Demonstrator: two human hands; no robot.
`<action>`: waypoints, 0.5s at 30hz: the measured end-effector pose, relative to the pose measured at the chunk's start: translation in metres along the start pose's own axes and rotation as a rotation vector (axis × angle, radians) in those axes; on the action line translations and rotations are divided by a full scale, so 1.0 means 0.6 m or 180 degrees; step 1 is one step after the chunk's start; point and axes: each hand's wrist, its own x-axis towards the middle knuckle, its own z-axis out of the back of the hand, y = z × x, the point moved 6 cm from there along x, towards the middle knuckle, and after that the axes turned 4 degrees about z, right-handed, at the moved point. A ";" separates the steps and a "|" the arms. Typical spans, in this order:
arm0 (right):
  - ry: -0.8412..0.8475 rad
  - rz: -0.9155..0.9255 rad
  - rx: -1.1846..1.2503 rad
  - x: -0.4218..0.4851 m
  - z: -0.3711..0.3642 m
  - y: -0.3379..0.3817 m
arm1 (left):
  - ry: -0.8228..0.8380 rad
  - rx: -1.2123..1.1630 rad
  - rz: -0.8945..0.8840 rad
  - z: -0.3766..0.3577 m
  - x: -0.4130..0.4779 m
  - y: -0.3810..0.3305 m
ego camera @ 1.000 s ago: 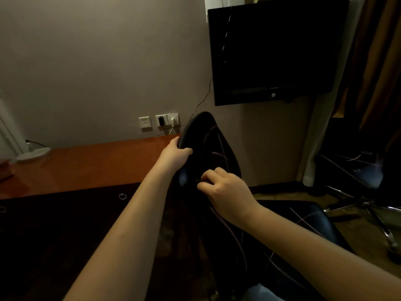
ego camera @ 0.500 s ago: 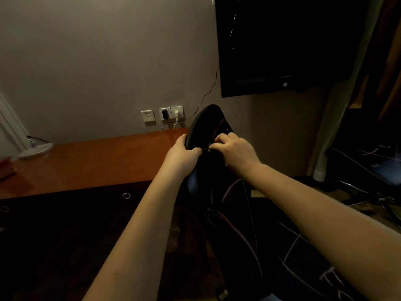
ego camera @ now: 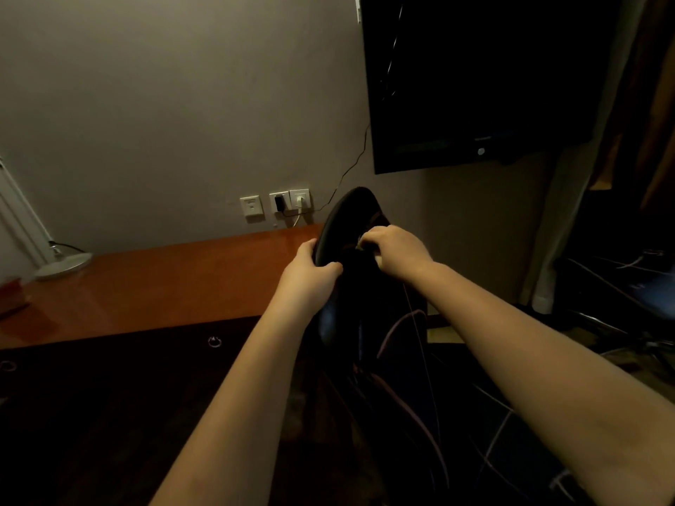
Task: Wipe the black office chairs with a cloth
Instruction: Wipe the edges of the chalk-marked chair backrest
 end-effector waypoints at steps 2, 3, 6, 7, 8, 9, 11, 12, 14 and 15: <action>0.0027 0.0134 0.0098 -0.015 0.001 0.011 | 0.0008 -0.0011 0.0041 0.002 -0.001 -0.001; 0.0024 0.0201 0.0156 -0.026 0.004 0.019 | 0.0014 -0.0010 0.0049 0.002 -0.002 -0.001; 0.0008 0.0366 0.0244 -0.066 0.015 0.046 | -0.0003 0.0010 0.0059 0.003 -0.008 -0.004; 0.0015 0.0427 0.0234 -0.081 0.019 0.057 | -0.0022 0.0010 0.0061 0.003 -0.010 -0.004; 0.0036 0.0481 0.0222 -0.096 0.023 0.068 | -0.0039 0.0014 0.0068 0.003 -0.012 -0.005; 0.0075 0.0530 0.0211 -0.111 0.028 0.079 | -0.0047 0.0023 0.0082 0.004 -0.014 -0.004; 0.0155 0.0609 0.0197 -0.140 0.035 0.102 | -0.0052 0.0045 0.0115 0.004 -0.018 -0.004; 0.0176 0.0635 0.0210 -0.153 0.038 0.112 | -0.0049 0.0042 0.0124 0.004 -0.021 -0.005; 0.0182 0.0685 0.0270 -0.179 0.045 0.132 | -0.0059 0.0036 0.0118 0.003 -0.024 -0.007; 0.0172 0.0729 0.0291 -0.192 0.049 0.141 | -0.0081 0.0050 0.0111 0.003 -0.026 -0.007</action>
